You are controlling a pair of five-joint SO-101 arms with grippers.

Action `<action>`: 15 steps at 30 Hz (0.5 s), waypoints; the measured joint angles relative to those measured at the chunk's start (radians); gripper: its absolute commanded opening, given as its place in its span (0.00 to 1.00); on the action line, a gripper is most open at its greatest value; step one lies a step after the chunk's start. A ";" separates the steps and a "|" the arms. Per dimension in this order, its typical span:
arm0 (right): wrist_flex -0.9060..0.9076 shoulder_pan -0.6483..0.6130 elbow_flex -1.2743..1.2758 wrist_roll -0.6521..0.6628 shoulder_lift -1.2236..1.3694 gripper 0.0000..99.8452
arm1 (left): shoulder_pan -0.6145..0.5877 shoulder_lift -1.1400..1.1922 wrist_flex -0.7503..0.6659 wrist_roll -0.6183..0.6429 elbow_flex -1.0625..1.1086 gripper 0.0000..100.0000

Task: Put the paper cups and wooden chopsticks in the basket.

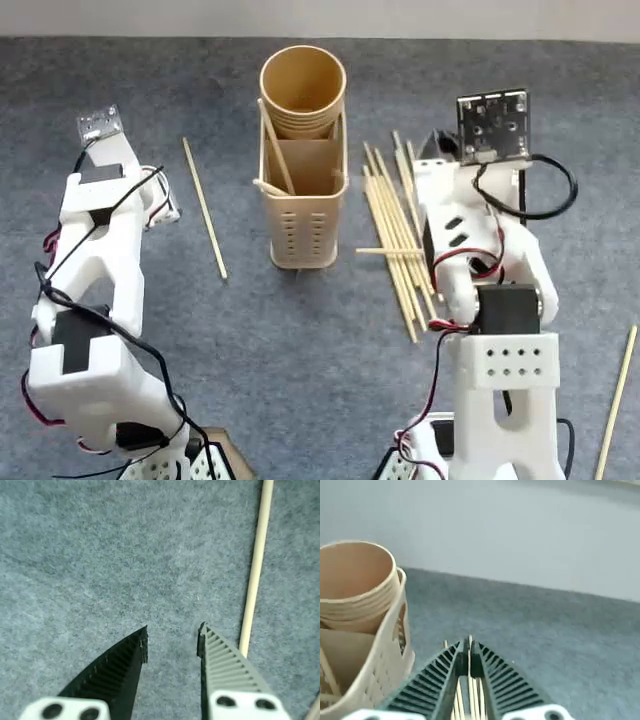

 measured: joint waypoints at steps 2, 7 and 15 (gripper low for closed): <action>0.009 0.000 0.011 0.021 0.002 0.05 | 0.000 0.003 0.000 0.000 -0.020 0.19; 0.044 -0.017 0.069 0.058 0.000 0.10 | 0.025 0.008 0.008 0.002 -0.117 0.19; 0.115 0.138 0.265 0.203 0.074 0.10 | 0.161 0.161 0.028 -0.005 -0.270 0.19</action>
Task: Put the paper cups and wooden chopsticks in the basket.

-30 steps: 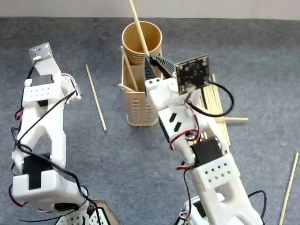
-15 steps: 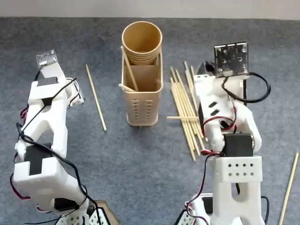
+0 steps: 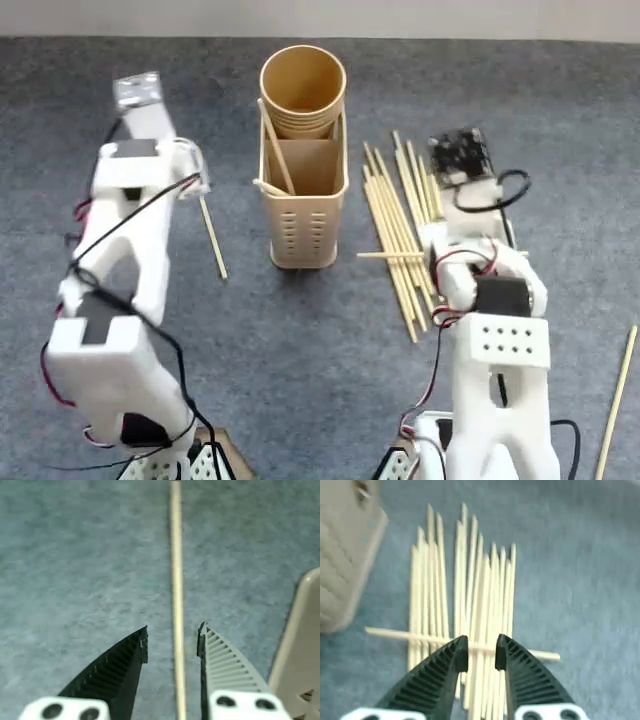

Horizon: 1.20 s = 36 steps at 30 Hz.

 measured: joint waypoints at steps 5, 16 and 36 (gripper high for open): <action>-0.107 0.110 0.127 0.055 0.055 0.10 | 0.005 0.238 0.052 0.015 -0.158 0.19; -0.186 0.176 0.290 0.072 0.058 0.10 | 0.011 0.677 0.453 -0.083 -0.844 0.00; -0.313 0.229 0.539 -0.137 -0.112 0.01 | 0.221 0.072 0.566 -0.370 -1.553 0.00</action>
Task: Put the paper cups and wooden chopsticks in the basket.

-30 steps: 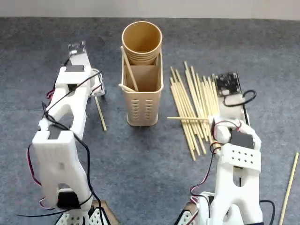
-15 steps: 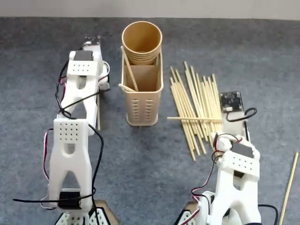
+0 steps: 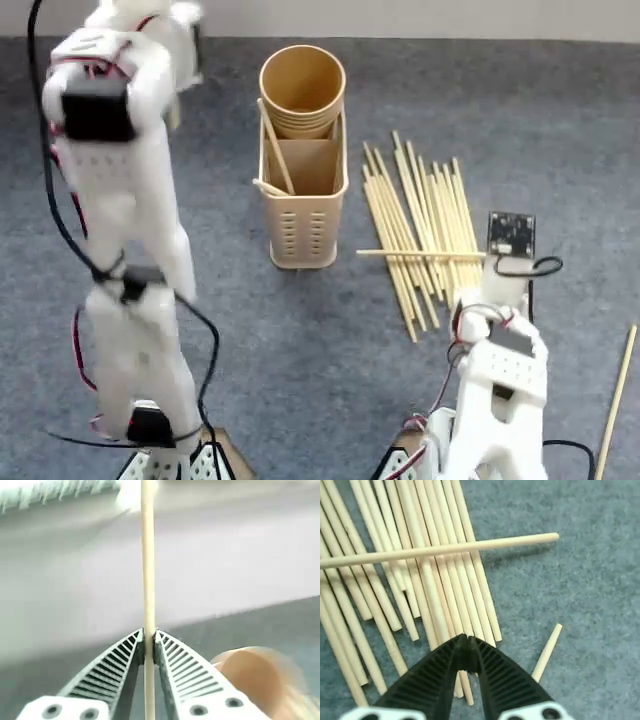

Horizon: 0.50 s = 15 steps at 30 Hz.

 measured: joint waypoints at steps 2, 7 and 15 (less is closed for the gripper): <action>0.023 0.000 0.068 -0.002 -0.157 0.01 | 0.137 -0.121 0.054 -0.054 0.041 0.00; 0.242 -0.057 0.239 0.000 -0.681 0.01 | 0.385 -0.189 0.192 -0.127 0.176 0.00; 0.186 -0.057 0.284 0.074 -0.812 0.01 | 0.425 0.026 0.124 -0.160 0.015 0.00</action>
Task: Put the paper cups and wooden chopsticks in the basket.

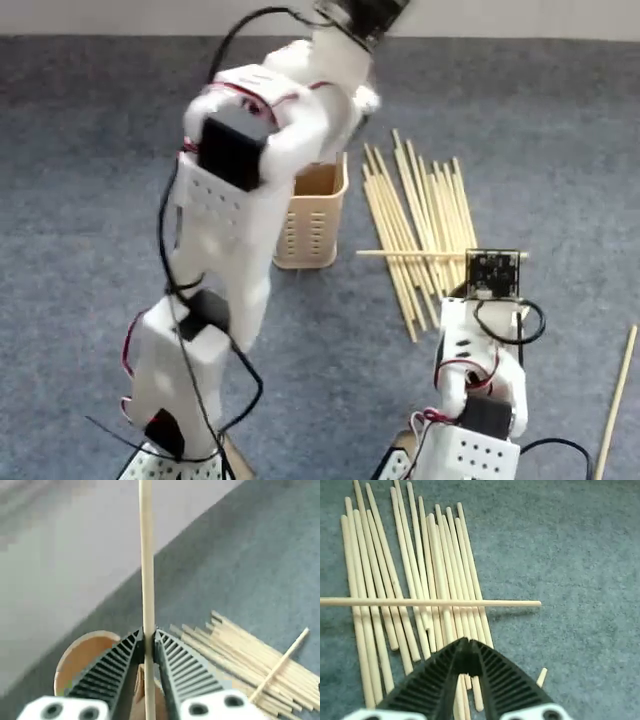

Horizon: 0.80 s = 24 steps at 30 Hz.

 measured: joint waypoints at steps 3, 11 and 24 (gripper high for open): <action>-0.029 0.002 0.000 0.000 0.028 0.01 | 0.028 -0.068 0.003 -0.034 -0.052 0.00; -0.037 0.000 0.000 0.017 0.032 0.01 | -0.193 -0.792 0.089 0.098 0.647 0.00; -0.037 -0.023 0.000 0.017 0.035 0.01 | -0.224 -0.961 -0.835 0.160 1.585 0.00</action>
